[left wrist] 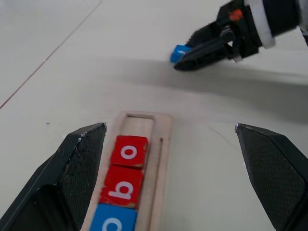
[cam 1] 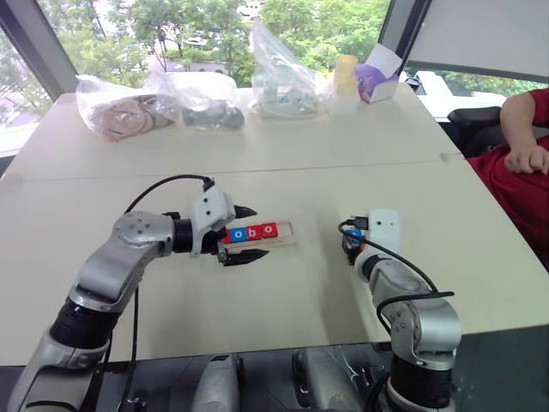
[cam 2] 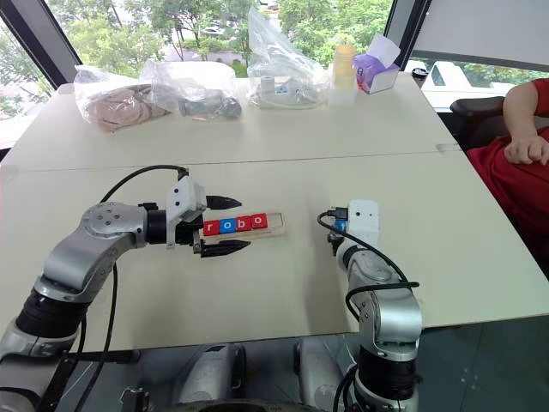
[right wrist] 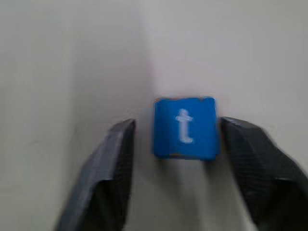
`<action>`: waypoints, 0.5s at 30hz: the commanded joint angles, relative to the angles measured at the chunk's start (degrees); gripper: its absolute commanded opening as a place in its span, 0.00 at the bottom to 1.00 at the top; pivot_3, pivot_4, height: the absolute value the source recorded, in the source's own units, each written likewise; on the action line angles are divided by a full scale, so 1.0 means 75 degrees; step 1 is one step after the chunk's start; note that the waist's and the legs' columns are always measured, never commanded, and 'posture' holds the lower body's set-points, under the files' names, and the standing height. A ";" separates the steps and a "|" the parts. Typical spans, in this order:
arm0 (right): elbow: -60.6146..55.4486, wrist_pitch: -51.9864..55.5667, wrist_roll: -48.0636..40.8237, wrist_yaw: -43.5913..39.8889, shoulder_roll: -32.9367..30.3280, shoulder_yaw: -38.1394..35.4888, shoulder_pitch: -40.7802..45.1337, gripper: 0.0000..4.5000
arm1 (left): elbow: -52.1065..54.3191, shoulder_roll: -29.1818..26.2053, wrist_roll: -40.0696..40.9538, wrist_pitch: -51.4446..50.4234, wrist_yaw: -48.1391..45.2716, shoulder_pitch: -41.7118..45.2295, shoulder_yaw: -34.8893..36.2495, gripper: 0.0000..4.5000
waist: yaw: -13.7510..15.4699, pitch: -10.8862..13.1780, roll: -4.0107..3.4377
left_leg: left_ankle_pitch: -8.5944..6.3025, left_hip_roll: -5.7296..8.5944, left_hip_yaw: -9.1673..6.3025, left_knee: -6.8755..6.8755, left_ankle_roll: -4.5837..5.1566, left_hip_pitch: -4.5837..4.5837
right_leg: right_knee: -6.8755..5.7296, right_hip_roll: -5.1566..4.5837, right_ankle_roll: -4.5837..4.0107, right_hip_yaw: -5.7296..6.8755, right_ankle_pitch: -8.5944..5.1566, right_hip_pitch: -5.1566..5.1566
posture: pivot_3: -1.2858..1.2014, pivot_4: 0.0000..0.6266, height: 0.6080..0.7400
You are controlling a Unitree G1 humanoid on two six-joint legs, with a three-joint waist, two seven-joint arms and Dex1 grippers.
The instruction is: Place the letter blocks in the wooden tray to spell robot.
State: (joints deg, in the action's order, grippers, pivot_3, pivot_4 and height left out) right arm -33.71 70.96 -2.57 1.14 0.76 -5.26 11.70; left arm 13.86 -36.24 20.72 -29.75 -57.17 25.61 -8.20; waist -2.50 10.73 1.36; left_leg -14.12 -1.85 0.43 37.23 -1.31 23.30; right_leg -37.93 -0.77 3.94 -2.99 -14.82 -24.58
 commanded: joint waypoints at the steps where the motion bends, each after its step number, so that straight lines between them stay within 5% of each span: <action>1: -0.0400 -0.0071 -0.0184 -0.0389 -0.0499 -0.0103 0.0108 0.92 | 0.0045 -0.0074 0.0078 0.0116 -0.0081 0.0086 0.0146 1.00 | -0.0001 0.0000 0.0000 | 0.0000 0.0001 0.0000 -0.0001 0.0000 0.0000 | 0.0001 -0.0001 0.0018 0.0000 0.0006 0.0000 | 0.52 0.24 1.00; 6: -0.0254 -0.1445 -0.0568 -0.2494 -0.3079 0.0511 0.0079 0.92 | 0.0211 -0.0418 0.0605 -0.0311 -0.0423 0.0057 0.0513 1.00 | -0.0002 0.0004 -0.0003 | -0.0002 0.0003 0.0009 -0.0011 0.0002 0.0011 | 0.0011 -0.0004 0.0032 0.0003 0.0005 -0.0010 | 0.52 0.24 1.00; 8: 0.0052 -0.1596 -0.0754 -0.2908 -0.3672 0.0284 0.0395 0.92 | 0.0274 -0.0712 0.0831 -0.0533 -0.0711 0.0082 0.0603 1.00 | -0.0031 0.0006 0.0003 | -0.0002 0.0003 0.0019 -0.0014 0.0002 0.0008 | 0.0012 -0.0003 0.0030 0.0005 0.0003 -0.0008 | 0.52 0.24 1.00; 15: 0.2529 -0.4905 -0.2026 -0.7252 -0.5785 0.0133 0.0967 0.92 | 0.0453 -0.1220 0.1241 -0.0905 -0.1196 0.0315 0.0561 1.00 | 0.0021 0.0008 0.0004 | -0.0006 -0.0003 0.0014 -0.0013 0.0009 -0.0003 | 0.0030 0.0013 0.0031 0.0010 0.0000 0.0012 | 0.52 0.24 1.00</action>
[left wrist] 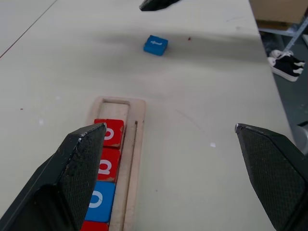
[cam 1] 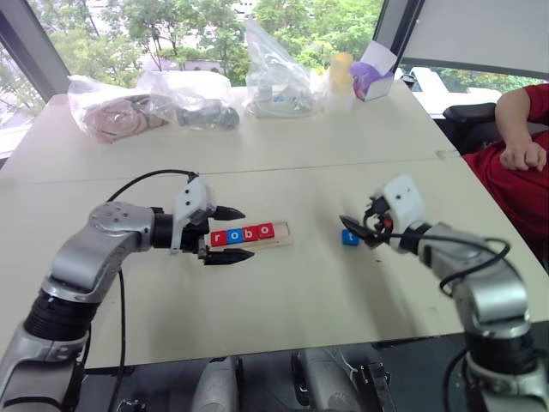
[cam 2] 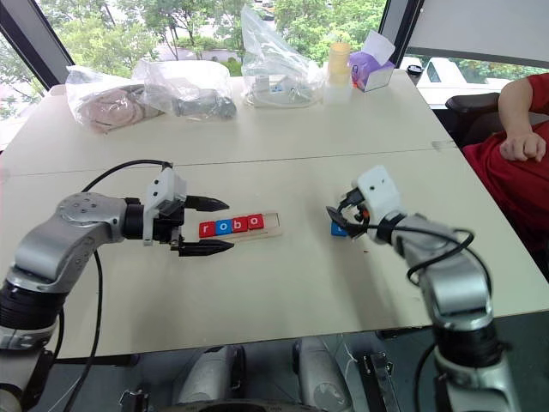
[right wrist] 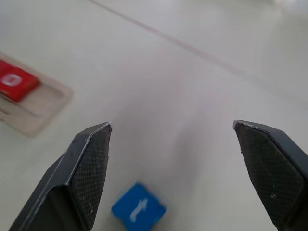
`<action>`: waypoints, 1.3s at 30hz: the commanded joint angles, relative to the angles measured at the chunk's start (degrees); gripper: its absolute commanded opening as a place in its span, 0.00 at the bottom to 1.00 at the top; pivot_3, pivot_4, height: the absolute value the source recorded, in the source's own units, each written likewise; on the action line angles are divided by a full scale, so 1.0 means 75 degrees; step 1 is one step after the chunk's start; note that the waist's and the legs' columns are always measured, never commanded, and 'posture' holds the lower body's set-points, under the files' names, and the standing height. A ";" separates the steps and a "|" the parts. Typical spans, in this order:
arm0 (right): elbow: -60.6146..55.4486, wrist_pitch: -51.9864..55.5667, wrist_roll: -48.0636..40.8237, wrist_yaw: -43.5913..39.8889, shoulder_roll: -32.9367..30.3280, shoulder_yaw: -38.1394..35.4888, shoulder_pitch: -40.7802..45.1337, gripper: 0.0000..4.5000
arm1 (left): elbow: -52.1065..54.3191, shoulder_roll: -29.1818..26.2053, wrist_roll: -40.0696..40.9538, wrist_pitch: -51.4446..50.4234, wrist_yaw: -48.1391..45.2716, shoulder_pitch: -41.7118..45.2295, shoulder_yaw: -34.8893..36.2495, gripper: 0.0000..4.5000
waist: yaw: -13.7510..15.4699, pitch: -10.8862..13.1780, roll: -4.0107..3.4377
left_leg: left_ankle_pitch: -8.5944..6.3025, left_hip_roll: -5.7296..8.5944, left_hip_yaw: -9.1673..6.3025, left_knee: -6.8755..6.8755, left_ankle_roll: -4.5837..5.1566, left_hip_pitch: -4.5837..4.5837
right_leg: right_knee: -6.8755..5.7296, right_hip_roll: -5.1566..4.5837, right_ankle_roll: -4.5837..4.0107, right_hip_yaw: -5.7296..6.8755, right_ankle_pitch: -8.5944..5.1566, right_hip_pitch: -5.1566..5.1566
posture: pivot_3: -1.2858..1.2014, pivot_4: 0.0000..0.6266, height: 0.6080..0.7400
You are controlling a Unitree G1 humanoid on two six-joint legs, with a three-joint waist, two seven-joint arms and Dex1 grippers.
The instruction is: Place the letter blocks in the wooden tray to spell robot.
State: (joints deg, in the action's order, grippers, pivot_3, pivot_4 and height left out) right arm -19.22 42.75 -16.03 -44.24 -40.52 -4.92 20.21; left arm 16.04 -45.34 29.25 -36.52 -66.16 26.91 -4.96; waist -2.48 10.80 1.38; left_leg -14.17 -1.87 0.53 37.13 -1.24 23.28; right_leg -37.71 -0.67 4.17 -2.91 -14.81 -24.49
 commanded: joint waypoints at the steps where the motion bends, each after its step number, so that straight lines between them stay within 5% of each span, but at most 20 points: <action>1: 0.1023 -0.1668 -0.0229 -0.1741 -0.0455 0.0206 -0.0285 0.92 | 0.0137 0.0034 0.0022 0.0052 0.0051 0.0157 0.0053 1.00 | 0.0029 -0.0001 0.0001 | -0.0002 0.0000 -0.0006 0.0000 0.0003 0.0002 | 0.0011 -0.0001 -0.0002 0.0004 0.0003 0.0006 | 0.52 0.24 1.00; 3: 0.2061 -0.2814 -0.0183 -0.2810 -0.0698 0.0400 -0.0391 0.92 | 0.0172 0.0105 -0.0076 0.0094 0.0138 0.0133 -0.0070 1.00 | 0.0042 -0.0001 0.0002 | -0.0007 0.0001 -0.0002 0.0001 0.0011 0.0011 | 0.0029 -0.0003 0.0002 0.0004 0.0005 0.0008 | 0.52 0.24 1.00; 10: 0.4124 -0.4937 0.0346 -0.3442 -0.0462 0.0774 -0.0014 0.92 | 0.0276 0.0056 0.0137 -0.0138 0.0324 -0.0005 0.0173 1.00 | -0.0003 0.0002 -0.0001 | -0.0008 -0.0001 0.0025 0.0006 0.0013 0.0003 | 0.0029 -0.0006 0.0016 -0.0014 0.0016 0.0008 | 0.52 0.24 1.00; 23: 0.7209 -0.6693 0.1126 -0.3746 0.0131 0.1294 0.1394 0.92 | 0.0157 -0.0058 0.0011 -0.0101 0.0450 -0.0285 0.0209 1.00 | -0.0026 0.0001 -0.0001 | -0.0007 -0.0004 0.0041 0.0011 0.0013 -0.0012 | 0.0022 -0.0005 0.0006 -0.0026 0.0021 0.0012 | 0.52 0.24 1.00; 39: 0.4239 -0.5265 0.0417 -0.3682 -0.0080 0.0921 0.0544 0.92 | 0.0220 -0.0051 -0.0024 -0.0022 0.0603 -0.0553 0.0238 1.00 | 0.0016 0.0001 -0.0002 | -0.0007 -0.0003 0.0039 0.0016 0.0012 -0.0010 | 0.0010 -0.0009 0.0008 -0.0028 0.0022 0.0011 | 0.52 0.24 1.00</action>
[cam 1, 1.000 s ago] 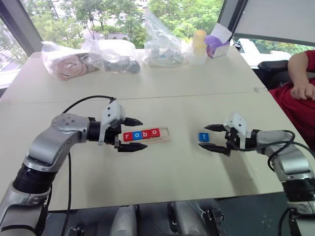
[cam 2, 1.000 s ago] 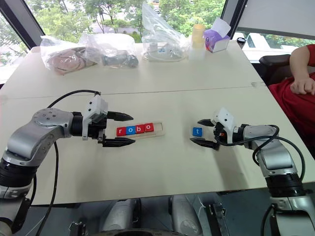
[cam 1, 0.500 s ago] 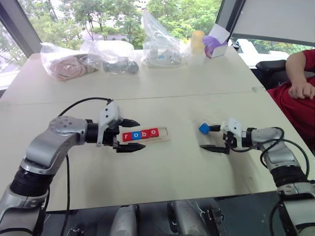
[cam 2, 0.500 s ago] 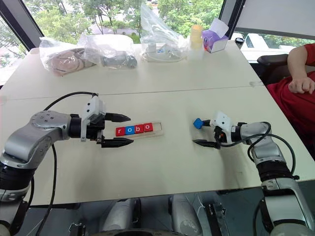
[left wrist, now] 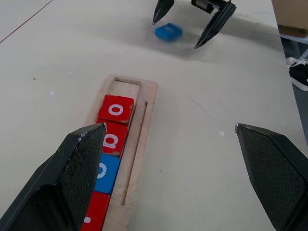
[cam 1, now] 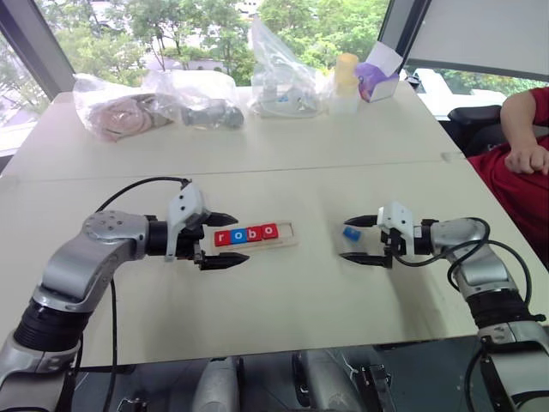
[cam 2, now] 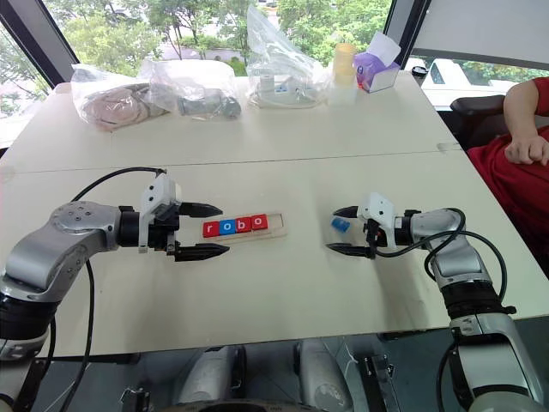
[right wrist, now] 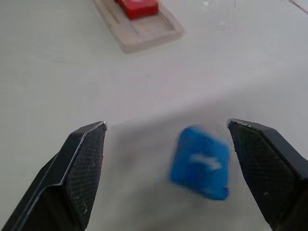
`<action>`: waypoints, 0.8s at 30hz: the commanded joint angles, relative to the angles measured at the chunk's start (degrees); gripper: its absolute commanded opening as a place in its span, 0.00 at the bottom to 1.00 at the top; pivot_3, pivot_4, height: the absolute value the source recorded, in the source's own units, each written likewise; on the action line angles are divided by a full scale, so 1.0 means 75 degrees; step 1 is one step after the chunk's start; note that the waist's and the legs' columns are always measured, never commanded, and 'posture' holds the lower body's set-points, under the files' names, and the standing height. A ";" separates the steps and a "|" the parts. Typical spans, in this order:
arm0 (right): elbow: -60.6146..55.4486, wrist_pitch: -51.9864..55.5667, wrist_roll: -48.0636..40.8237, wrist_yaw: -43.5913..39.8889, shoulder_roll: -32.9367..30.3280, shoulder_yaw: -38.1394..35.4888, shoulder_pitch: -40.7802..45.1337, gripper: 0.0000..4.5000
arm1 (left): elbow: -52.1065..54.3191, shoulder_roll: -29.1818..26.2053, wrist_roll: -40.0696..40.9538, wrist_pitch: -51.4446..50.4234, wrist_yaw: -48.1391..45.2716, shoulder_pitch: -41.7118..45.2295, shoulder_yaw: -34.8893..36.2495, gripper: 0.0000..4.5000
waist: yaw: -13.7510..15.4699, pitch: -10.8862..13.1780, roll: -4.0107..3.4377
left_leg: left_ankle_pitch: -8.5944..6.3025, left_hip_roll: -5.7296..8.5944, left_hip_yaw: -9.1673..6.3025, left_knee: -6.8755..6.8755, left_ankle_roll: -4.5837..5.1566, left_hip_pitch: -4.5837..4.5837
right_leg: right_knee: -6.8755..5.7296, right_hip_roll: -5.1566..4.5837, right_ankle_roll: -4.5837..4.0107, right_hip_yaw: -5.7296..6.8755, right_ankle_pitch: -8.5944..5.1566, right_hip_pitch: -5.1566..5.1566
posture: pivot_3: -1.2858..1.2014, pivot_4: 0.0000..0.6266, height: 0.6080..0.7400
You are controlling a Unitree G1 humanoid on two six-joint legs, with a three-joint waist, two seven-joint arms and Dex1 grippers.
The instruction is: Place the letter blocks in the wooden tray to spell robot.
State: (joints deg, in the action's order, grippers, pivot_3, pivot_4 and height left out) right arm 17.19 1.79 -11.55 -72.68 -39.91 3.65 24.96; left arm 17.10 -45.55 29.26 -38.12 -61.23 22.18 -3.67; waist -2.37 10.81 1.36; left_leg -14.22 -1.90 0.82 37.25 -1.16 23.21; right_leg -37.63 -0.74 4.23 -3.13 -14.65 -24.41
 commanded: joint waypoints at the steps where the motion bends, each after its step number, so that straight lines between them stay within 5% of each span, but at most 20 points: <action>1: -0.0673 0.0212 -0.0165 0.0145 -0.0181 -0.0228 -0.0123 0.92 | 0.0037 -0.0010 -0.0048 0.0216 -0.0069 0.0109 0.0035 1.00 | 0.0002 0.0000 0.0000 | 0.0000 0.0000 0.0000 0.0000 0.0000 0.0000 | 0.0000 0.0000 0.0000 0.0000 0.0000 0.0000 | 0.52 0.24 1.00; 24: -0.1166 0.2163 -0.0527 0.1715 0.0223 -0.0485 -0.0780 0.92 | -0.0090 0.0104 -0.0313 0.0359 -0.0085 0.0121 -0.0176 1.00 | -0.0015 0.0000 0.0000 | 0.0000 0.0001 0.0003 0.0004 0.0000 -0.0002 | -0.0006 0.0002 0.0000 -0.0002 0.0000 -0.0001 | 0.52 0.24 1.00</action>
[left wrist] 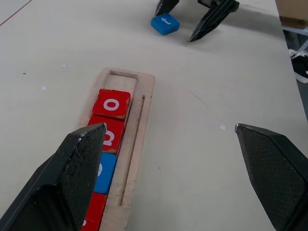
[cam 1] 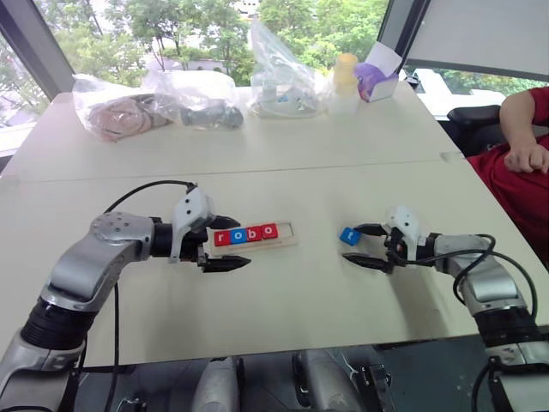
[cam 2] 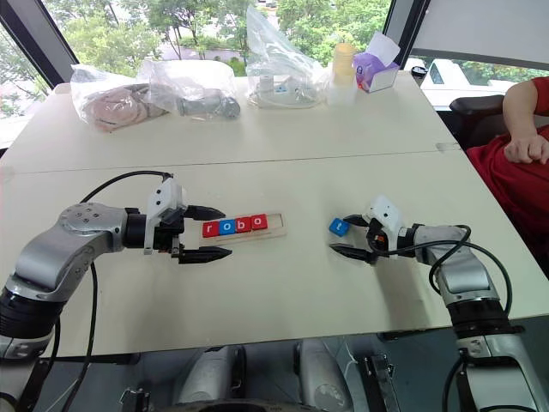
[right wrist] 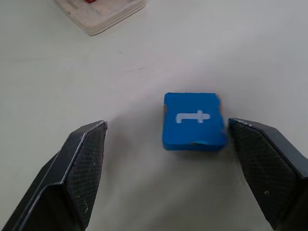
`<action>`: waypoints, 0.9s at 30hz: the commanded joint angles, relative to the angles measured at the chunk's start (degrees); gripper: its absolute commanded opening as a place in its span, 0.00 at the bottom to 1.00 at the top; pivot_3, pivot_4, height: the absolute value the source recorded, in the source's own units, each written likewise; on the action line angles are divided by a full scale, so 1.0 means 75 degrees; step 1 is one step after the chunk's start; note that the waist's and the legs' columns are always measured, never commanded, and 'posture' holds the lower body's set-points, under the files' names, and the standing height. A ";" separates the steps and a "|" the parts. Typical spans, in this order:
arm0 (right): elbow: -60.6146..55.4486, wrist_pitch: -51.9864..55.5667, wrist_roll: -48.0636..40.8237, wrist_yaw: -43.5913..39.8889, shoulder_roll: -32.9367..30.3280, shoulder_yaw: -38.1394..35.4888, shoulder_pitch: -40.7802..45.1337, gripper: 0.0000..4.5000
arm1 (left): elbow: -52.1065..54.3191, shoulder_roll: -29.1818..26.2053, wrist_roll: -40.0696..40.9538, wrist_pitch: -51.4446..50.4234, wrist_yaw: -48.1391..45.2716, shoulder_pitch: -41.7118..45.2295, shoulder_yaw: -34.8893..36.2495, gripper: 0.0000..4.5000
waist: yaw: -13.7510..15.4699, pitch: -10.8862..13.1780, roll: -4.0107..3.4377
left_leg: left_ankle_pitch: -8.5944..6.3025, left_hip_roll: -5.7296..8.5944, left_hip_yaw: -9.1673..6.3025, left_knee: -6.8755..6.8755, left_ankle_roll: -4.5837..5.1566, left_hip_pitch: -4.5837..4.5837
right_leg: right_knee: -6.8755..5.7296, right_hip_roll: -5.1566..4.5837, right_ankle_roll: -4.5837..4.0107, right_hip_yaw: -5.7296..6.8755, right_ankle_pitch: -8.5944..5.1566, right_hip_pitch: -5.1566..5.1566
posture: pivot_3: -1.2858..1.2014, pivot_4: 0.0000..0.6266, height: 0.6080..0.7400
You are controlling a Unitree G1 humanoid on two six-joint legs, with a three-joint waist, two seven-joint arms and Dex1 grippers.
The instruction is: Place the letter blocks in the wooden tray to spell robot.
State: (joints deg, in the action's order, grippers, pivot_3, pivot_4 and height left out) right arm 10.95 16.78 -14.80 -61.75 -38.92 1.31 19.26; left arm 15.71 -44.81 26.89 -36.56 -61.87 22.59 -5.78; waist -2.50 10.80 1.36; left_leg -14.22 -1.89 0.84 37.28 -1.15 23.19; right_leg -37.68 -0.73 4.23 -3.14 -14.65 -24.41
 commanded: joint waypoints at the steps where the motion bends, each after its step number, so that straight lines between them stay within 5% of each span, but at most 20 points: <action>1: -0.0337 0.0151 -0.0031 0.0378 0.0128 -0.0140 -0.0045 0.92 | 0.0081 0.0013 -0.0008 0.0156 0.0001 0.0084 0.0099 1.00 | 0.0007 0.0000 0.0000 | 0.0000 0.0000 0.0000 0.0000 0.0000 0.0000 | -0.0001 0.0000 0.0000 0.0000 0.0000 0.0000 | 0.52 0.24 1.00; 6: -0.0318 0.0204 -0.0035 0.0847 0.0388 -0.0173 -0.0113 0.87 | 0.0021 -0.0006 -0.0144 0.0243 -0.0010 0.0103 0.0027 1.00 | -0.0001 -0.0002 0.0002 | 0.0000 0.0000 0.0000 0.0001 0.0000 0.0000 | -0.0001 0.0000 0.0000 0.0000 0.0000 0.0000 | 0.52 0.24 1.00; 8: -0.0331 0.0130 -0.0028 0.0903 0.0409 -0.0167 -0.0219 0.73 | 0.0050 0.0001 -0.0141 0.0237 -0.0005 0.0093 0.0026 1.00 | 0.0007 -0.0002 0.0002 | 0.0000 0.0000 0.0000 0.0002 0.0000 -0.0001 | -0.0003 0.0001 0.0000 0.0000 0.0000 0.0000 | 0.52 0.24 1.00; 12: -0.0436 0.0126 -0.0065 0.0946 0.0418 -0.0171 -0.0372 0.27 | 0.0040 0.0020 -0.0157 0.0229 -0.0021 0.0119 0.0037 1.00 | 0.0016 -0.0003 0.0002 | 0.0000 0.0000 0.0000 0.0001 0.0000 0.0001 | -0.0003 0.0000 0.0001 0.0000 0.0000 0.0000 | 0.52 0.24 1.00; 20: -0.0852 0.0219 -0.0402 0.0220 0.0514 0.0161 0.0606 0.26 | 0.0245 -0.0339 0.0172 0.0104 -0.0489 -0.0062 0.0270 1.00 | -0.0046 -0.0002 0.0001 | 0.0000 -0.0001 0.0003 0.0001 0.0000 -0.0001 | -0.0006 0.0003 0.0000 -0.0003 0.0000 -0.0003 | 0.52 0.24 1.00; 27: 0.0549 -0.0275 0.0088 -0.1119 0.1195 0.1476 0.2465 0.26 | 0.0106 -0.0891 0.0091 0.0263 -0.0680 -0.0244 0.0605 1.00 | -0.0011 -0.0001 0.0001 | 0.0000 -0.0004 0.0000 0.0000 0.0000 -0.0009 | -0.0035 0.0009 -0.0002 -0.0002 -0.0002 -0.0012 | 0.52 0.24 1.00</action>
State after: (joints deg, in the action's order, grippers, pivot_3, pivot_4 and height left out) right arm 12.06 16.86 -15.56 -67.85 -31.14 10.39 35.92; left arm 16.12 -50.36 27.25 -35.47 -67.26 20.40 -4.09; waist -2.59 10.79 1.37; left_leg -14.22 -1.92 0.85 37.28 -1.15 23.13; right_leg -37.94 -0.67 4.21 -3.15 -14.67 -24.50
